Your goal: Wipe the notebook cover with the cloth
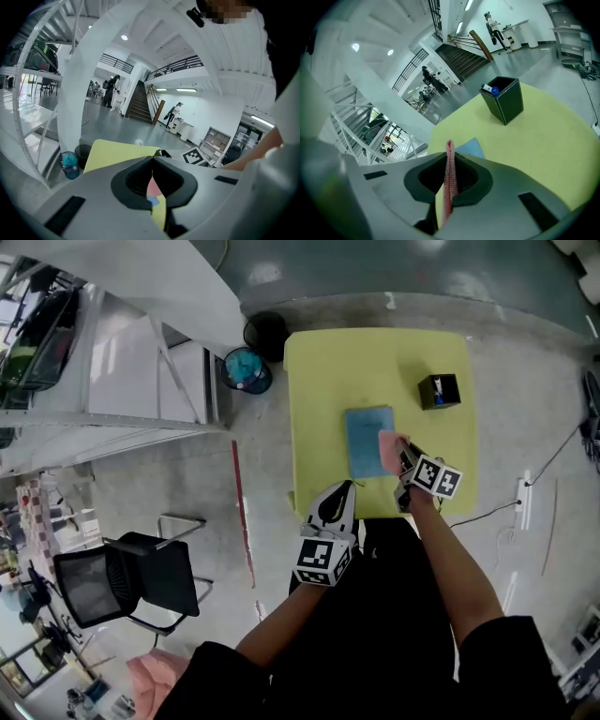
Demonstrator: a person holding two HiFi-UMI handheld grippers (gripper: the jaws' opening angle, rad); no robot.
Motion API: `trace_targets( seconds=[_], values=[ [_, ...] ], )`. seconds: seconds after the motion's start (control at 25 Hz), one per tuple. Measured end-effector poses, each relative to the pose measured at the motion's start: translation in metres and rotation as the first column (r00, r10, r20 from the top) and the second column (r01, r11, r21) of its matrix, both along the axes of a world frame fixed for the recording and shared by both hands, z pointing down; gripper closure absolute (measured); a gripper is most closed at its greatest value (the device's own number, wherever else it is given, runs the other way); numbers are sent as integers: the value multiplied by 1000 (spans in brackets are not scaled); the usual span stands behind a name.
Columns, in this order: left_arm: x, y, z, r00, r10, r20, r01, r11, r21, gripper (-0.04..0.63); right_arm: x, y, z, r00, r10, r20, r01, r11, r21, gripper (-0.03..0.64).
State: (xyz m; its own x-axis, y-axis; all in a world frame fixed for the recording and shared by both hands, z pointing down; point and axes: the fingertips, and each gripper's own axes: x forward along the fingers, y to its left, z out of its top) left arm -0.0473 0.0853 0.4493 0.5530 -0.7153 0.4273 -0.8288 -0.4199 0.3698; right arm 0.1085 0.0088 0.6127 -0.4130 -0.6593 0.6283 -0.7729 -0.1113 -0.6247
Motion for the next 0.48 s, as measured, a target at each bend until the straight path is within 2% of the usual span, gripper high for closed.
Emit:
trace_targets(
  seconds=[0.24, 0.48],
  values=[
    [-14, 27, 6, 997, -33, -71, 32, 999, -26, 580, -60, 24, -8, 995, -99, 7, 99, 995, -12, 580],
    [-34, 44, 16, 997, -55, -49, 53, 998, -42, 580, -105, 38, 15, 987, -157, 22, 158, 987, -32, 580]
  ],
)
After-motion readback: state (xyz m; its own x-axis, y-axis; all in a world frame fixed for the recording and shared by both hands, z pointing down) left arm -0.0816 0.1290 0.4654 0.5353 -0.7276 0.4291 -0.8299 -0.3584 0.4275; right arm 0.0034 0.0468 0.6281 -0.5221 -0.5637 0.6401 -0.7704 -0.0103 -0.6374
